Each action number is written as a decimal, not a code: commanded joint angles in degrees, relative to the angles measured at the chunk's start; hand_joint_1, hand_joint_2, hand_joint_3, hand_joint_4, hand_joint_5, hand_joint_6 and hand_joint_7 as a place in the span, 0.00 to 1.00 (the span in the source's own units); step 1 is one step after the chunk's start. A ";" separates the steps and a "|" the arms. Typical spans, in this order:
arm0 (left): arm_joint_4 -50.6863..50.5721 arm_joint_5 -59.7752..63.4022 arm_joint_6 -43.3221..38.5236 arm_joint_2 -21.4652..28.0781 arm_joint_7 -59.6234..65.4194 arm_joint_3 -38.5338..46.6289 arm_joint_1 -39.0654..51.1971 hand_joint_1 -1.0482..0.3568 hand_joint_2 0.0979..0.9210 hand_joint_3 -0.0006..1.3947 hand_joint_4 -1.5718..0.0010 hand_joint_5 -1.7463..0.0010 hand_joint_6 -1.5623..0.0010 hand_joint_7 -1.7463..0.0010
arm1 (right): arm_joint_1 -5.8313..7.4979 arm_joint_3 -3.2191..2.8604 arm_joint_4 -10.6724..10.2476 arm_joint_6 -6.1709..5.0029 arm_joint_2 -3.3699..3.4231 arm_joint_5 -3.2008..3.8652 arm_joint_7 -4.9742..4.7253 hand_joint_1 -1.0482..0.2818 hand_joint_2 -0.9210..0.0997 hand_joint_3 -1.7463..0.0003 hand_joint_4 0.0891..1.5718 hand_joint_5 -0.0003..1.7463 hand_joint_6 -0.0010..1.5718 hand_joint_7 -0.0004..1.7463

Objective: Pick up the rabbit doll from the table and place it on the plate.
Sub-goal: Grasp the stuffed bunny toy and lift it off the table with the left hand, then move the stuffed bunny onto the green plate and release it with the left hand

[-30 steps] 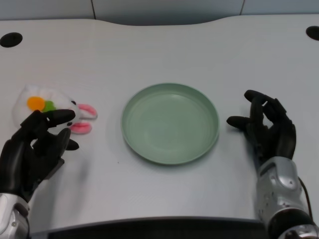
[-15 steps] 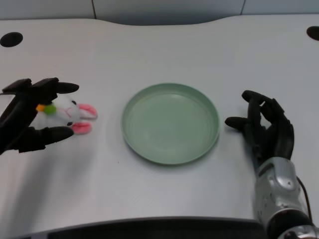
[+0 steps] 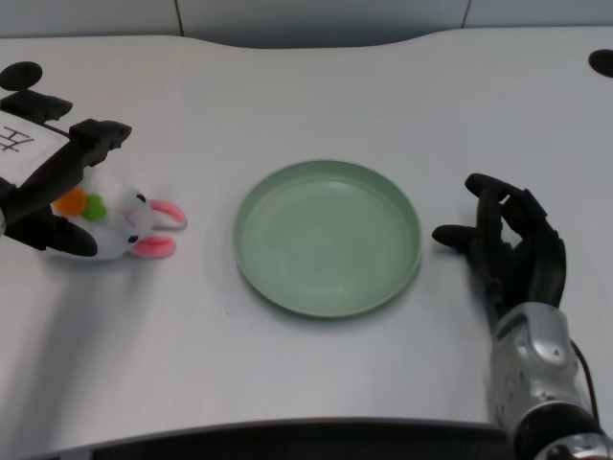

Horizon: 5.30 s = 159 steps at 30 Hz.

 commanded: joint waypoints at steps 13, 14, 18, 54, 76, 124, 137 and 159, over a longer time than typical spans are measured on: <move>25.14 4.46 -0.85 -1.79 5.57 -12.25 -13.40 0.02 0.99 0.01 0.98 0.99 0.93 1.00 | 0.00 -0.47 0.58 0.00 0.27 0.54 0.06 0.47 0.00 0.78 0.36 0.72 0.34 0.54; 26.94 4.71 -0.82 -2.09 6.54 -13.05 -14.17 0.02 0.99 0.01 0.98 0.99 0.93 1.00 | 0.18 -0.44 0.30 0.01 0.36 0.56 0.11 0.47 0.00 0.78 0.35 0.72 0.34 0.54; 34.36 5.29 -0.63 -3.76 11.05 -15.85 -17.17 0.03 1.00 0.01 0.99 0.99 0.95 1.00 | 0.10 -0.52 0.93 -0.36 0.00 0.46 0.60 0.48 0.00 0.77 0.37 0.72 0.33 0.54; 61.11 1.21 -0.74 -12.40 29.95 -25.66 -25.72 0.12 0.91 0.00 0.82 0.88 0.82 0.96 | 0.50 -1.33 0.32 -0.38 0.39 1.03 1.31 0.47 0.00 0.78 0.36 0.72 0.34 0.54; 61.04 -5.14 -5.32 -12.22 19.52 -24.45 -27.44 0.28 0.87 0.00 0.70 0.82 0.65 0.95 | 0.77 -0.97 -0.14 -0.30 0.34 1.40 1.65 0.48 0.00 0.77 0.37 0.71 0.34 0.54; 50.58 -15.59 -9.79 -25.94 28.25 -16.24 -33.42 0.64 0.95 0.03 0.46 0.00 0.59 0.00 | 0.30 -0.15 -0.06 0.39 -0.34 0.83 1.34 0.46 0.00 0.77 0.35 0.72 0.33 0.53; 55.62 -14.23 -10.96 -34.28 31.02 -19.43 -33.00 0.64 0.99 0.05 0.44 0.00 0.56 0.00 | 1.09 0.29 -2.48 1.29 0.60 1.27 0.57 0.48 0.00 0.76 0.33 0.75 0.31 0.59; 58.92 -15.43 -9.45 -34.89 15.76 -20.54 -33.37 0.19 0.95 0.00 0.67 0.75 0.63 0.92 | 1.74 0.96 -4.06 2.53 0.72 1.10 0.17 0.48 0.00 0.77 0.33 0.75 0.31 0.58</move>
